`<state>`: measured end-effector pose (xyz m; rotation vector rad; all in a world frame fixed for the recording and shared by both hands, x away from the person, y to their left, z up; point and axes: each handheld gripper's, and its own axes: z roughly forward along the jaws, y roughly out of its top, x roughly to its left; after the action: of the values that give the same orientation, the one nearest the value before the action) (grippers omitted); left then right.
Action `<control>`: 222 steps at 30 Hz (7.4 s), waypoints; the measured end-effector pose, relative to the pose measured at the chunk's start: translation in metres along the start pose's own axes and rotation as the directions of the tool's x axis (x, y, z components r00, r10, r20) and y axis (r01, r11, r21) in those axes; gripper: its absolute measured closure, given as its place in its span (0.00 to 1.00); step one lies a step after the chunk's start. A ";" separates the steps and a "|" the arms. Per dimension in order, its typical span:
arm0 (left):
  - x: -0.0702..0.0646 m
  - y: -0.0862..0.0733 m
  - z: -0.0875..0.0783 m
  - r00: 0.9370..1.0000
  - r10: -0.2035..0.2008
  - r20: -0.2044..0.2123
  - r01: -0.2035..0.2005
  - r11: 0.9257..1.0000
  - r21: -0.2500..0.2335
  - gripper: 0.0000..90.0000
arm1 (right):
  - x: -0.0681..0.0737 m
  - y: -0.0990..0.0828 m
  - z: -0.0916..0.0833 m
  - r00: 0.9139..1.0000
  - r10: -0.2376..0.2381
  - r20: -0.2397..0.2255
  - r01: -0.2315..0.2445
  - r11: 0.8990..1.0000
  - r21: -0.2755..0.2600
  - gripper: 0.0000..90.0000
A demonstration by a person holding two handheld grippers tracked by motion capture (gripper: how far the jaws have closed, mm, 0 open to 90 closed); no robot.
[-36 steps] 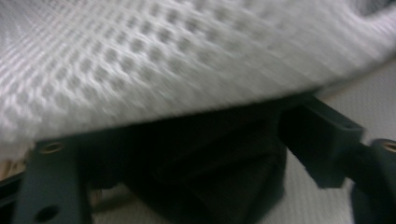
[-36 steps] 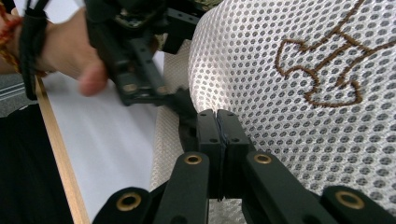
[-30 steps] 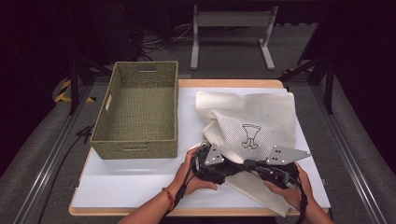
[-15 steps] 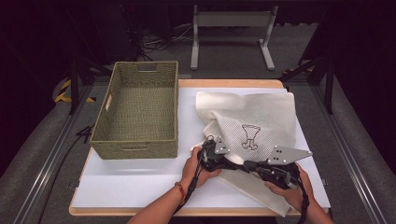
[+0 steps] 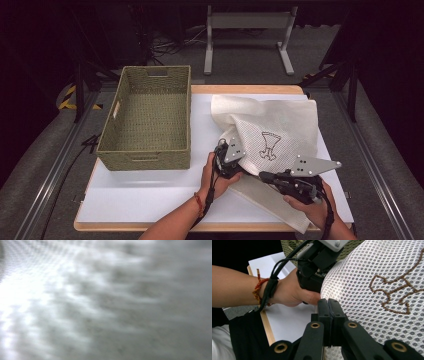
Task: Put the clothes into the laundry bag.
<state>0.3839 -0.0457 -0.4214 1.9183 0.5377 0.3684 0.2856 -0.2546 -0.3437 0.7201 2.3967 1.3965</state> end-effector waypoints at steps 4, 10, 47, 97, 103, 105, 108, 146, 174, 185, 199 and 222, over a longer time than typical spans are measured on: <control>0.009 -0.006 0.019 0.998 -0.009 -0.058 0.009 1.000 0.005 0.89 | -0.004 -0.003 0.000 1.000 0.015 0.013 -0.015 1.000 0.010 1.00; 0.014 -0.012 0.027 0.997 -0.023 -0.080 0.027 0.998 0.049 0.84 | -0.010 -0.011 0.010 0.999 0.007 0.047 -0.010 0.998 0.065 1.00; 0.011 -0.017 0.013 1.000 -0.023 -0.014 0.026 0.976 0.218 0.91 | -0.017 -0.018 0.008 0.998 0.047 0.043 -0.051 0.995 0.090 1.00; 0.005 -0.027 0.002 0.993 -0.060 0.097 0.052 0.995 0.085 0.61 | -0.016 -0.019 0.013 0.997 0.062 0.035 -0.065 0.991 0.118 1.00; 0.008 -0.014 0.024 0.990 -0.092 0.106 0.089 0.996 0.032 0.84 | -0.015 -0.019 0.013 0.997 0.070 0.028 -0.073 0.991 0.115 1.00; 0.012 -0.011 0.029 0.988 -0.118 0.101 0.117 0.993 0.014 0.85 | -0.017 -0.020 0.013 0.997 0.075 0.028 -0.078 0.991 0.113 1.00; 0.021 -0.009 0.036 0.988 -0.139 0.062 0.139 0.990 -0.003 0.85 | -0.019 -0.022 0.013 0.996 0.085 0.033 -0.089 0.990 0.114 1.00; 0.017 -0.029 0.001 0.992 0.125 -0.016 -0.120 0.976 0.181 0.90 | -0.016 -0.028 0.026 0.998 0.042 0.048 -0.052 0.973 0.224 0.99; 0.020 -0.023 -0.032 0.993 0.110 -0.035 -0.105 0.985 0.134 0.74 | -0.013 -0.022 0.020 0.998 0.028 0.062 -0.039 0.983 0.182 0.90; 0.013 -0.027 -0.080 0.986 0.161 0.050 -0.166 0.978 0.125 0.77 | -0.008 -0.011 0.003 0.994 -0.017 0.111 0.006 0.995 0.102 0.83; 0.021 -0.053 -0.159 0.989 0.150 -0.009 -0.148 0.981 0.126 0.64 | -0.010 -0.005 -0.013 0.964 -0.147 0.220 0.134 0.988 0.072 0.67; 0.057 -0.110 -0.244 0.963 0.104 -0.248 -0.053 0.978 0.202 0.32 | -0.031 -0.019 -0.029 0.927 -0.157 0.342 0.142 0.988 0.067 0.45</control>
<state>0.2916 0.2118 -0.4261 2.0980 0.6897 0.6439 0.2926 -0.3003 -0.3462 0.7091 2.1569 1.0622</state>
